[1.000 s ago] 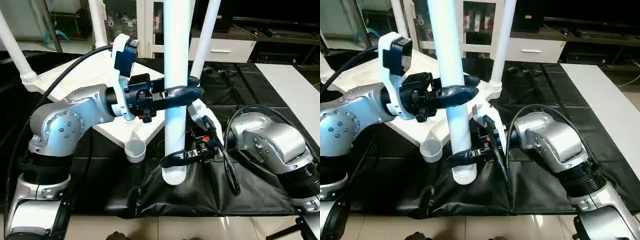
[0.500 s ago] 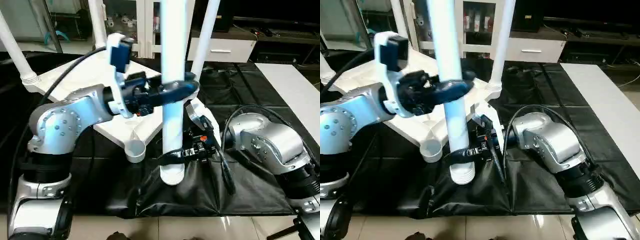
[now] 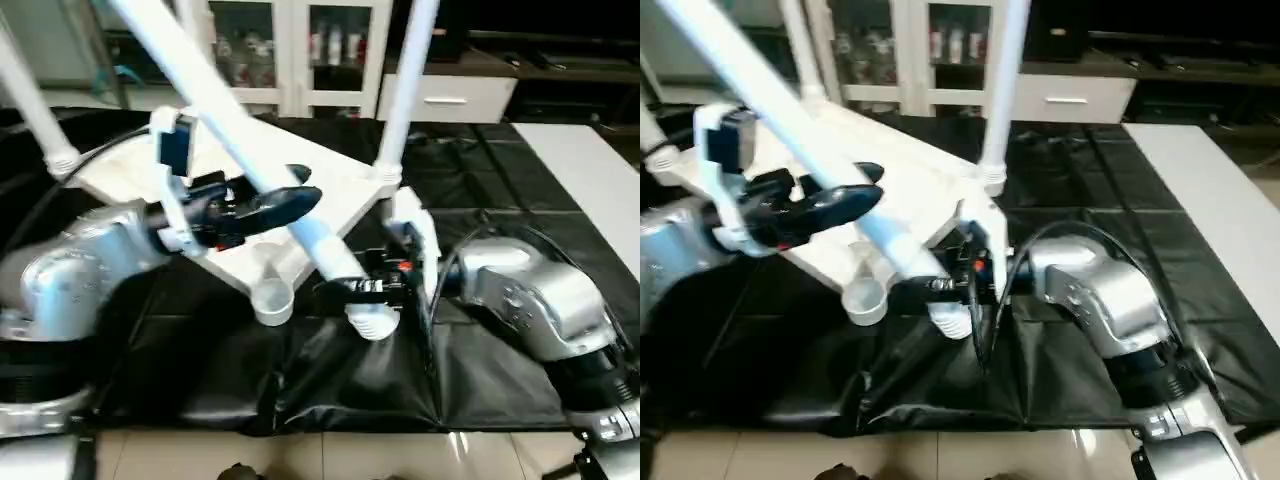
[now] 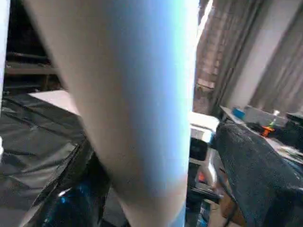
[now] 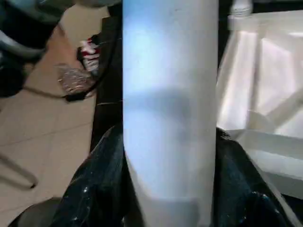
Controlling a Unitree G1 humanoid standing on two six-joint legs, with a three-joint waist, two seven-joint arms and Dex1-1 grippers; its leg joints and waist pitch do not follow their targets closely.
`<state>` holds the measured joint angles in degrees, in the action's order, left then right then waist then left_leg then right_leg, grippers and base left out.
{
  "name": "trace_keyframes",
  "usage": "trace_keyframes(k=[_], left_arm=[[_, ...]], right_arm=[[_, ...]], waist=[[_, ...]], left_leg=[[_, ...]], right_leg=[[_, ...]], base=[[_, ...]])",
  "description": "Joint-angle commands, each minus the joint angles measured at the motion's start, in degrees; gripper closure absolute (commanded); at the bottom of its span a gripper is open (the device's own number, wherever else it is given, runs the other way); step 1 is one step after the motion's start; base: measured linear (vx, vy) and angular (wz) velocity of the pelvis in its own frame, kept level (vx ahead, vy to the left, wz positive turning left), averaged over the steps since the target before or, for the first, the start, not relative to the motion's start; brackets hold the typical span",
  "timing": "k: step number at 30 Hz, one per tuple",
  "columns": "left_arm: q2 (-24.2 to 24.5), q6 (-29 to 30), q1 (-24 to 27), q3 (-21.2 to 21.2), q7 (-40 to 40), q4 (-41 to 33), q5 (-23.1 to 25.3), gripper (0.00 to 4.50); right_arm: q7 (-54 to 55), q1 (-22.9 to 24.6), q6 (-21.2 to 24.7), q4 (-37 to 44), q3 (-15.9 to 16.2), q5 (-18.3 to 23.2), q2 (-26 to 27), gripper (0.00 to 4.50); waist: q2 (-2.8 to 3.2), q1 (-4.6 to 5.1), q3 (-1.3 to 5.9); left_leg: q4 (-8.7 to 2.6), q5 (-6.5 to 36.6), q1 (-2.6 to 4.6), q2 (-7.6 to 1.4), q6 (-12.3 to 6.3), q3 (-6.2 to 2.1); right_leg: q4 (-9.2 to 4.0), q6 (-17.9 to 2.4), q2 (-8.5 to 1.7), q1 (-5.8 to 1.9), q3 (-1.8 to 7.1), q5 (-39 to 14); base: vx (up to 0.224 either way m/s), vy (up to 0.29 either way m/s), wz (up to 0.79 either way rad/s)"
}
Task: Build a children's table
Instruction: Pick table leg
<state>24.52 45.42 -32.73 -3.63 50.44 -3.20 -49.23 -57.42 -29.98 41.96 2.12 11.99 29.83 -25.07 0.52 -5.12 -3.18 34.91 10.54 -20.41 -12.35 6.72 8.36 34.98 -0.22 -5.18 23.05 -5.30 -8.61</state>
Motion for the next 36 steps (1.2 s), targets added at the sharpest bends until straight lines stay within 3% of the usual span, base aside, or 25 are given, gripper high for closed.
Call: trace_keyframes(k=[1, 5, 11, 16, 17, 19, 20, 21, 22, 29, 36], left_arm=[[-0.63, -1.31, -2.31, 2.57, 0.48, 0.85, 1.51, 0.91], [-2.77, -2.29, -6.91, 4.11, 2.51, 2.94, 1.5, 0.91], [-5.26, -1.41, -8.99, 4.54, 3.19, 2.49, 1.0, 0.91], [-6.09, -1.28, -9.47, 4.85, 3.41, 2.36, 0.4, 0.91], [-6.47, -0.94, -9.56, 4.71, 3.37, 2.12, 0.16, 0.91], [-7.28, -0.49, -9.73, 4.69, 3.32, 1.4, -0.3, 0.91], [-7.41, -0.46, -9.77, 4.71, 3.32, 1.32, -0.38, 0.91], [-8.01, -0.42, -9.99, 4.63, 3.09, 1.15, -0.68, 0.91], [-8.35, -0.34, -10.13, 4.51, 2.99, 1.12, -0.97, 0.91], [-10.1, 0.31, -11.07, 4.85, 2.71, 0.93, -2.13, 0.91], [-9.39, 0.04, -10.74, 4.22, 2.26, 2.61, 0.17, 0.91]], right_arm=[[1.3, 0.25, 0.88, 1.12, -2.02, 0.91, -0.79, 2.62], [0.57, 0.61, 1.04, 2.15, 0.73, 0.23, -0.59, 2.63], [1.25, 0.5, 0.75, 1.63, 2.0, -1.67, -0.25, 2.64], [1.29, 0.43, 0.74, 1.73, 2.46, -1.93, -0.32, 2.64], [1.2, 0.4, 0.66, 1.71, 2.63, -2.1, -0.32, 2.64], [0.88, 0.19, 0.33, 1.47, 3.28, -2.63, -0.2, 2.64], [0.82, 0.14, 0.28, 1.42, 3.41, -2.7, -0.17, 2.64], [0.52, 0.0, -0.1, 1.35, 4.1, -3.24, -0.15, 2.64], [0.44, -0.05, -0.18, 1.32, 4.29, -3.39, -0.11, 2.64], [0.65, -0.76, -0.35, 1.12, 4.73, -3.31, 1.11, 2.64], [0.52, -1.22, -0.2, 1.37, 3.74, -2.9, 1.36, 2.64]], waist=[[1.12, 0.58, 3.82], [0.93, 0.8, 4.03], [0.69, 1.67, 4.15], [0.97, 1.9, 4.1], [0.05, 2.0, 4.07], [0.56, 1.86, 3.99], [0.55, 1.84, 4.01], [0.13, 1.84, 3.96], [0.36, 1.7, 3.97], [0.19, 1.71, 3.93], [0.29, 1.84, 3.9]], left_leg=[[-4.49, 19.64, 0.53, 0.28, 0.87, 0.72], [-4.29, 17.38, 0.16, 0.56, 0.38, 0.76], [-4.13, 14.58, -0.4, 0.47, -0.2, 0.8], [-4.18, 15.17, -0.17, 0.31, -0.5, 0.81], [-4.18, 15.28, -0.28, 0.31, -0.68, 0.93], [-4.2, 15.37, -0.17, 0.25, -0.58, 0.88], [-4.17, 15.37, -0.16, 0.27, -0.58, 0.89], [-4.19, 15.43, -0.2, 0.31, -0.71, 0.94], [-4.17, 15.19, -0.18, 0.31, -0.7, 0.9], [-4.19, 14.89, -0.32, 0.35, -0.92, 0.92], [-4.26, 14.91, -0.34, 0.35, -0.88, 0.87]], right_leg=[[-4.87, -8.88, -1.58, -3.01, 1.9, -22.3], [-5.01, -7.37, -1.63, -3.21, 1.85, -23.73], [-4.81, -8.42, -1.65, -3.38, 1.88, -22.17], [-4.72, -9.4, -1.55, -3.19, 1.9, -21.11], [-4.88, -9.23, -1.52, -3.25, 1.87, -21.5], [-4.82, -9.05, -1.66, -3.13, 1.92, -22.48], [-4.87, -9.01, -1.67, -3.15, 1.91, -22.62], [-4.97, -8.65, -1.63, -3.14, 1.9, -23.23], [-4.95, -8.42, -1.73, -3.12, 1.91, -23.68], [-5.06, -7.77, -1.73, -3.08, 1.87, -24.57], [-5.11, -7.23, -1.61, -3.05, 1.87, -24.58]], base=[[0.0, 0.0, 0.0], [0.0, 0.0, 0.0], [0.0, 0.0, 0.0], [0.0, 0.0, 0.0], [0.0, 0.0, 0.0], [0.0, 0.0, 0.0], [0.0, 0.0, 0.0], [0.0, 0.0, 0.0], [0.0, 0.0, 0.0], [0.0, 0.0, 0.0], [0.0, 0.0, 0.0]])
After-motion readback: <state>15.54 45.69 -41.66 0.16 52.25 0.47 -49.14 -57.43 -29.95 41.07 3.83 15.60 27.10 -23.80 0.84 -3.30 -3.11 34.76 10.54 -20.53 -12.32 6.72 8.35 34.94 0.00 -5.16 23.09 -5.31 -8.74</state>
